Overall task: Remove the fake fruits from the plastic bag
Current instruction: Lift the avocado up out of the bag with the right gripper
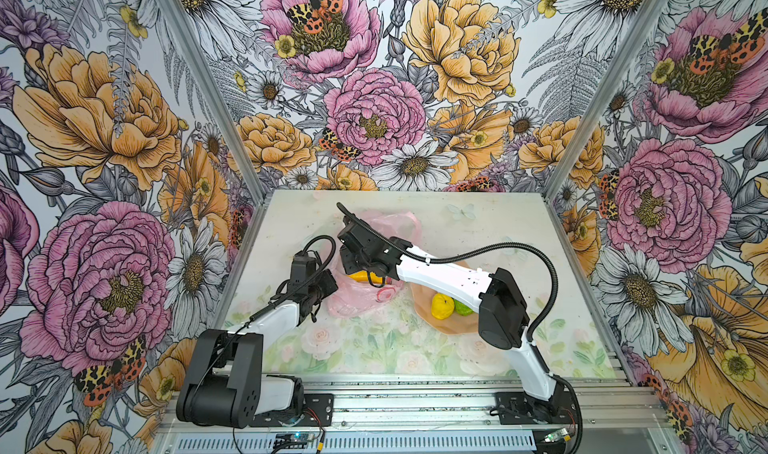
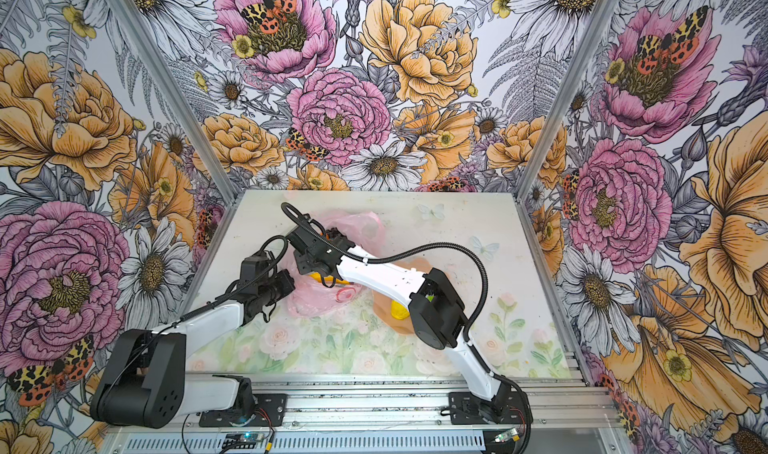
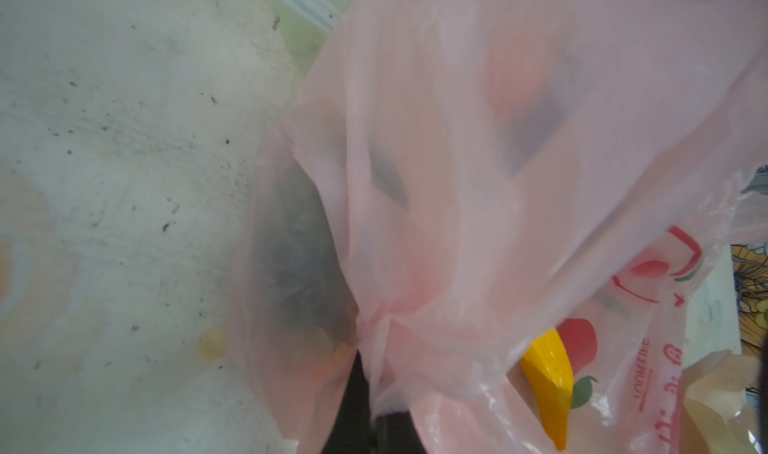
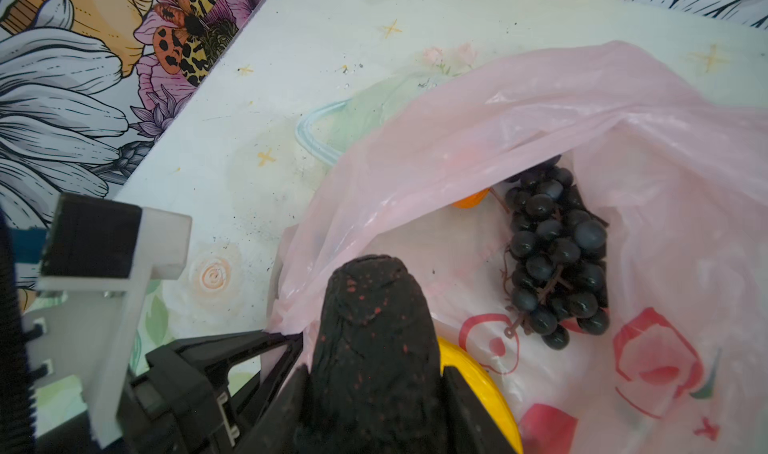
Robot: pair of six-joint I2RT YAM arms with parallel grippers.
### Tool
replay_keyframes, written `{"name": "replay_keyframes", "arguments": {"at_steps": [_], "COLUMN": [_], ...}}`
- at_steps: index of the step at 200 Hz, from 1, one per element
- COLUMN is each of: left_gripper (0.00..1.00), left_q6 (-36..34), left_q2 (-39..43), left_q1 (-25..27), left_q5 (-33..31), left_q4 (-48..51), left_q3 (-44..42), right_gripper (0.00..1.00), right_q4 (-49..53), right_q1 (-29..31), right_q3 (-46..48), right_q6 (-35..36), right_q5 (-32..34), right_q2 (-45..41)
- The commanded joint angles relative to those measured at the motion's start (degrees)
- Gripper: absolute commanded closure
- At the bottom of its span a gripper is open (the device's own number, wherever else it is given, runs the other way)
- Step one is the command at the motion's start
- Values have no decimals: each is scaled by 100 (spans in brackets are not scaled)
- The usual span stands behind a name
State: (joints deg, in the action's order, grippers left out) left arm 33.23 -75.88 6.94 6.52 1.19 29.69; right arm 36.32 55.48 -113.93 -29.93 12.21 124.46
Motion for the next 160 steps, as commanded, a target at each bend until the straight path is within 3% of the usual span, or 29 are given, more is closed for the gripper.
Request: {"name": "replay_keyframes", "arguments": {"at_steps": [1,78,160], "left_gripper": [100,100,100], "left_q6": [38,104,80], "left_q2": [-92,-308,-148], "left_q1": [-61,-57,-52], "left_q5": [120,289,302], "left_q4": [-106,-217,-129], "left_q3": [43,76,54], "right_gripper": [52,52,53], "right_q4": [-165,-283,196], "right_q1": [-4,-43,-646], "right_q3": [517,3335,5095], "right_q6": [24,-436,-1019], "right_q5": [121,513,584], "right_q2": [-586,-2972,-4947]}}
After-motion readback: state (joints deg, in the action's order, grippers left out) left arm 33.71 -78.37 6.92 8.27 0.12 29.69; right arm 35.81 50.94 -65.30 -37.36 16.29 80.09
